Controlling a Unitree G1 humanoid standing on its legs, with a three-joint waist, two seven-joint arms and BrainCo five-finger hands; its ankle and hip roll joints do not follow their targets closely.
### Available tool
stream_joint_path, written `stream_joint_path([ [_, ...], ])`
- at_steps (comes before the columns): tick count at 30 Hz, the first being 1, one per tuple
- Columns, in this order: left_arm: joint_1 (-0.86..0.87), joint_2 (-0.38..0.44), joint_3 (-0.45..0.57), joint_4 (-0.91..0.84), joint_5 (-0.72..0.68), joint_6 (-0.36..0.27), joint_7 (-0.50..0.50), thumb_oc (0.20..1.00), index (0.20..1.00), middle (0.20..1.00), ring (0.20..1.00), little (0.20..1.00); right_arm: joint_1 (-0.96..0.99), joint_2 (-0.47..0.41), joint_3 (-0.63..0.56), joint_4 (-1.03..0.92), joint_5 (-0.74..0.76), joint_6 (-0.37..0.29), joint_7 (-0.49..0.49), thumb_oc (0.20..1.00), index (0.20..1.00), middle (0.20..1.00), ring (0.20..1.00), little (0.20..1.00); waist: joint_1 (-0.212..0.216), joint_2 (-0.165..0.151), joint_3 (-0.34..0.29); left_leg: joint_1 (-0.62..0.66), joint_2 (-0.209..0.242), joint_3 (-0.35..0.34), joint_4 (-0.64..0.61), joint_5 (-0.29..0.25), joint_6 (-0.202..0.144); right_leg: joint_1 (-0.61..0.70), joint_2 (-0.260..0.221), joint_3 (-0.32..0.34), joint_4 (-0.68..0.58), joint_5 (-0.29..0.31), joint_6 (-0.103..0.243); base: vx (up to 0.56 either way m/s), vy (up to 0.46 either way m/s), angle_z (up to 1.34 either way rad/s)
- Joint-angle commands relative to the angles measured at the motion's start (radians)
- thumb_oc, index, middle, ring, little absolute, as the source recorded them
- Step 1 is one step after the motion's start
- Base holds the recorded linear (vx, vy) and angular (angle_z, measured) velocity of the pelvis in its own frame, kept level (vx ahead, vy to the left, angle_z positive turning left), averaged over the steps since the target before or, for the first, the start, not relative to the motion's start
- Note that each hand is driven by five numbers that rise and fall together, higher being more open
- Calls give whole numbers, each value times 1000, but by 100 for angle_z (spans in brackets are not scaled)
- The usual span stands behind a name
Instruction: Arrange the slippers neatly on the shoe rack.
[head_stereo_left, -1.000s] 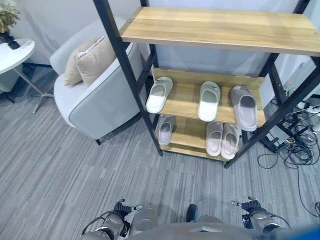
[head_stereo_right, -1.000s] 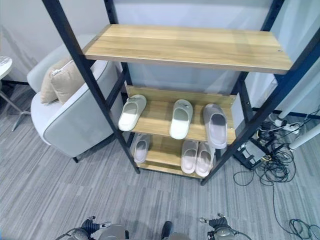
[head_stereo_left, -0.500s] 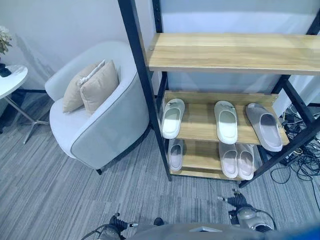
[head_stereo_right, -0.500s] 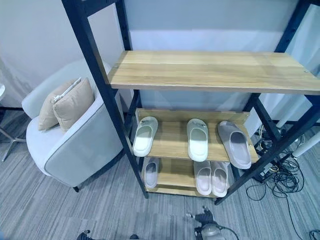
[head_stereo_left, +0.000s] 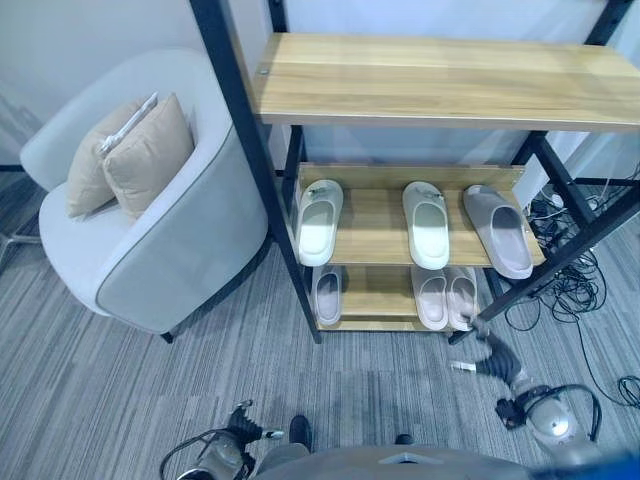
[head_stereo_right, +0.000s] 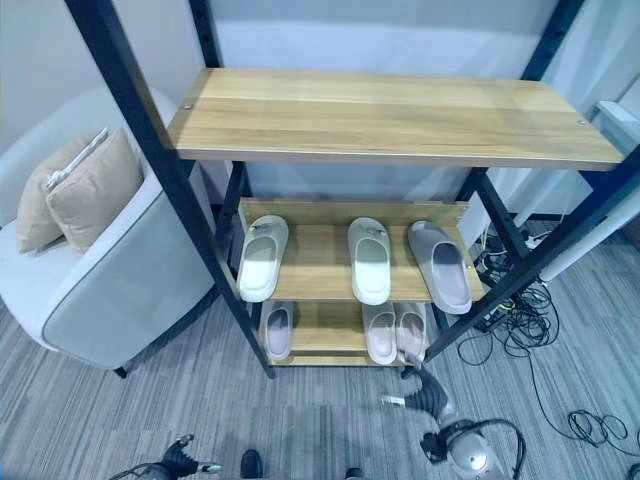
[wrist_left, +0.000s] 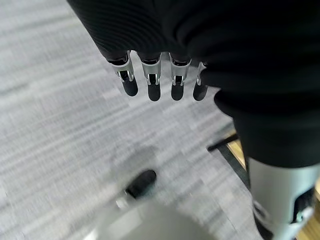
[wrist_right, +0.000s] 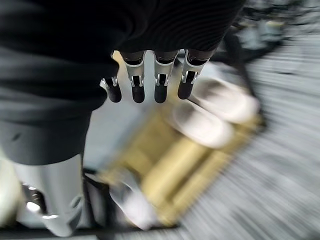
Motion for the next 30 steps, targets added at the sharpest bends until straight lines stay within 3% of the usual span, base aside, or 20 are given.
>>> stream_joint_path([
  [1, -81, -37, -19, 75, 24, -19, -7, 1000, 1000, 1000, 1000, 1000, -100, 41, 7, -118, -11, -88, 7, 1000, 1000, 1000, 1000, 1000, 40, 18, 11, 37, 45, 1, 13, -84, -35, -34, -56, -17, 27, 57, 55, 0, 0, 0],
  [4, -77, -50, -20, 81, 29, -22, -12, 1000, 1000, 1000, 1000, 1000, -96, 30, 11, -191, -22, -106, 8, 1000, 1000, 1000, 1000, 1000, 46, 12, 9, 40, 48, -5, 13, -86, -35, -25, -53, -23, 23, 55, 54, 16, -14, 11],
  [12, -60, -74, -24, 96, 27, -31, -14, 1000, 1000, 1000, 1000, 1000, -162, 16, -59, -324, -97, -137, -102, 1000, 1000, 1000, 1000, 1000, 62, 7, -5, 37, 50, -13, 13, -87, -35, -16, -47, -34, 5, 55, 53, 18, 0, 5],
  [15, -58, -71, -39, 92, 31, -35, -18, 1000, 1000, 1000, 1000, 1000, -289, -5, -112, -243, -219, -102, -234, 1000, 1000, 1000, 1000, 1000, 86, -1, -1, 22, 51, -30, 13, -84, -35, -19, -41, -45, 5, 53, 51, 59, -11, 8],
  [18, -61, -68, -45, 91, 32, -37, -17, 1000, 1000, 1000, 1000, 1000, -332, -25, -130, -207, -266, -93, -291, 1000, 1000, 1000, 1000, 1000, 95, -1, 4, 9, 52, -35, 13, -79, -37, -28, -40, -51, 5, 53, 51, 13, 0, 19],
  [23, -75, -59, -73, 86, 14, -41, -5, 1000, 1000, 1000, 1000, 1000, -511, -62, -147, -33, -250, -48, -390, 1000, 1000, 1000, 1000, 1000, 126, 1, 29, -63, 48, -57, 13, -56, -42, -84, -36, -59, 5, 62, 51, -27, 2, 7],
  [30, -90, -46, -97, 70, -12, -58, 10, 1000, 1000, 1000, 1000, 1000, -645, -141, -175, 56, -244, -18, -469, 1000, 1000, 1000, 1000, 1000, 144, 22, 63, -148, 30, -83, 13, -30, -44, -145, -52, -76, 6, 83, 53, -13, 24, 13],
])
